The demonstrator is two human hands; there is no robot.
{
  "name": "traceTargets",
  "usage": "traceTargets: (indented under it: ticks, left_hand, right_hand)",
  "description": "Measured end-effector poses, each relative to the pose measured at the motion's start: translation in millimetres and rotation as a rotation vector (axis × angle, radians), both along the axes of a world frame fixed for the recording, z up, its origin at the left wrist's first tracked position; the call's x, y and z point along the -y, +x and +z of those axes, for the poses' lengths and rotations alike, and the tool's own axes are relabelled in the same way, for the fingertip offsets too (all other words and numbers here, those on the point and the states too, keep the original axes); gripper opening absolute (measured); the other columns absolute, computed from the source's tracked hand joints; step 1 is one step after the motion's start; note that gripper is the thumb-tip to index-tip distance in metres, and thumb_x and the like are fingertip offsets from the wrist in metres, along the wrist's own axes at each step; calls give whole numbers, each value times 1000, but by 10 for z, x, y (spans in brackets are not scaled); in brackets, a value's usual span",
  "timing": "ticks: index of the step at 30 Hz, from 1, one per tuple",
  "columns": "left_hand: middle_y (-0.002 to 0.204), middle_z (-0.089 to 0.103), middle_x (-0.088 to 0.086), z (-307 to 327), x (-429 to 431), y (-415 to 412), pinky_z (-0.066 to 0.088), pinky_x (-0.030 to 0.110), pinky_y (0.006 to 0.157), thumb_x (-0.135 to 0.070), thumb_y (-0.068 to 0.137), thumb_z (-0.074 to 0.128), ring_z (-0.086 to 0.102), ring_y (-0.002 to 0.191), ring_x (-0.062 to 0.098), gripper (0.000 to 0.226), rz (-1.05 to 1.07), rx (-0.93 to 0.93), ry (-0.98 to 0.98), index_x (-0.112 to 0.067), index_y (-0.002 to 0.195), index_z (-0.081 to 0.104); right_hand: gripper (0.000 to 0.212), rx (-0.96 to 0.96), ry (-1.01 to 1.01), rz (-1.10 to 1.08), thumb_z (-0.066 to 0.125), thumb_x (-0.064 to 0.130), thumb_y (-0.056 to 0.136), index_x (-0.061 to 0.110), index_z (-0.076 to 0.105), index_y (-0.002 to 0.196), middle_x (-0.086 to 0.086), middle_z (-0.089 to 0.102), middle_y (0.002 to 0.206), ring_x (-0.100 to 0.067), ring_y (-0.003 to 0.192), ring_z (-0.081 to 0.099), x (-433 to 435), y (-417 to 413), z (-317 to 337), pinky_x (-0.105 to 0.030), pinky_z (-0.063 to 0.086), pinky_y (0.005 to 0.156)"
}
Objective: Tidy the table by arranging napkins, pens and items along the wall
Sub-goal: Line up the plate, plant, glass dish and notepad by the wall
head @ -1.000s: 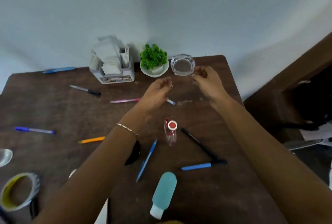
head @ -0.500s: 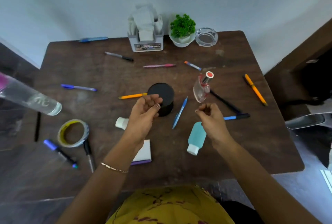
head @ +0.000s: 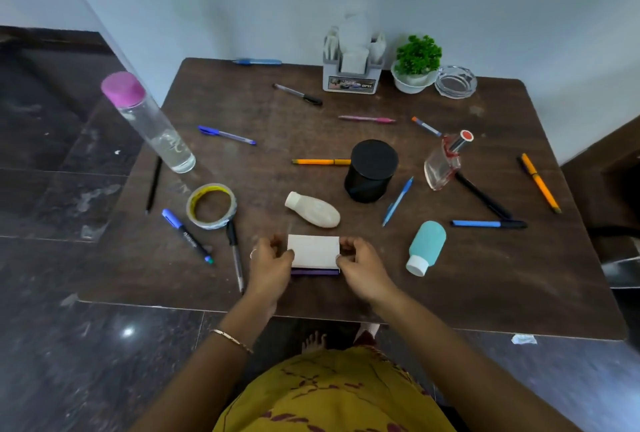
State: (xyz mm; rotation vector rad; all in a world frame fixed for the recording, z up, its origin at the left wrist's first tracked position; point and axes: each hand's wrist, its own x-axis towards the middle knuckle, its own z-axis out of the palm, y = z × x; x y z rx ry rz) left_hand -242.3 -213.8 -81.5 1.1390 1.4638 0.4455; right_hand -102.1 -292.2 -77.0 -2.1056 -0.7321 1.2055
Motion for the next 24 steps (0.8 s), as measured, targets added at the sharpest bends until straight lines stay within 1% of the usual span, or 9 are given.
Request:
traceTargets:
  ticks: [3, 5, 8, 11, 12, 14, 17, 20, 24]
  left_hand:
    - [113, 62, 5, 19, 58, -10, 51, 42, 91, -1, 90, 52, 59, 105, 19, 25, -7, 37, -30, -11, 114, 52]
    - [114, 63, 6, 55, 69, -22, 50, 45, 90, -2, 90, 52, 60, 104, 20, 25, 7, 43, -53, -15, 111, 54]
    - [112, 63, 1, 174, 101, -19, 50, 43, 91, 1, 90, 50, 59, 104, 16, 32, 87, 105, -78, -17, 115, 55]
    - [112, 63, -4, 346, 154, 35, 50, 43, 96, 2, 90, 50, 58, 107, 15, 36, 163, 169, -58, -15, 122, 58]
    - [112, 64, -3, 417, 168, 67, 51, 41, 94, 3, 90, 50, 60, 107, 17, 39, 166, 196, -44, -15, 123, 58]
    - [110, 67, 0, 552, 162, 157, 54, 34, 78, 8, 87, 51, 64, 102, 21, 44, 128, 257, -11, -15, 124, 59]
    - [108, 68, 0, 794, 43, 353, 56, 23, 67, 16, 83, 53, 65, 99, 12, 48, 33, 345, 44, -13, 120, 62]
    - [108, 70, 2, 1040, -133, 635, 57, 22, 71, 18, 81, 56, 66, 99, 11, 47, -55, 410, 98, -12, 115, 63]
    - [109, 70, 5, 1283, -325, 1089, 57, 25, 81, 19, 79, 59, 67, 101, 13, 46, -101, 491, 124, -12, 112, 65]
  right_hand:
    - [40, -38, 23, -33, 52, 11, 95, 16, 47, 133, -2, 52, 134, -14, 114, 55, -8, -30, -20, -37, 50, 99]
    - [40, -74, 42, -81, 57, 9, 92, 15, 49, 131, -3, 57, 130, -15, 112, 57, 2, -30, -29, -39, 52, 96]
    - [42, -176, 105, -193, 65, 8, 88, 17, 53, 128, -2, 62, 119, -14, 109, 59, 59, 0, 4, -39, 54, 94]
    - [35, -253, 191, -268, 69, 9, 86, 20, 61, 119, 0, 65, 111, -14, 107, 61, 143, 45, 140, -35, 55, 92]
    - [33, -276, 224, -291, 69, 8, 86, 20, 63, 116, 0, 66, 110, -14, 107, 62, 165, 70, 210, -35, 55, 91]
    - [30, -319, 302, -349, 69, 6, 85, 19, 66, 112, -2, 68, 109, -16, 106, 64, 185, 145, 369, -37, 57, 89]
    - [25, -344, 422, -442, 69, 3, 85, 18, 69, 104, -10, 69, 106, -23, 103, 66, 142, 346, 647, -33, 60, 76]
    - [23, -321, 512, -472, 68, 1, 85, 13, 69, 104, -16, 68, 106, -28, 104, 66, 79, 633, 928, -31, 60, 72]
    - [24, -283, 620, -458, 65, -2, 86, 15, 68, 104, -10, 69, 101, -22, 96, 67, -25, 1081, 1235, -35, 60, 76]
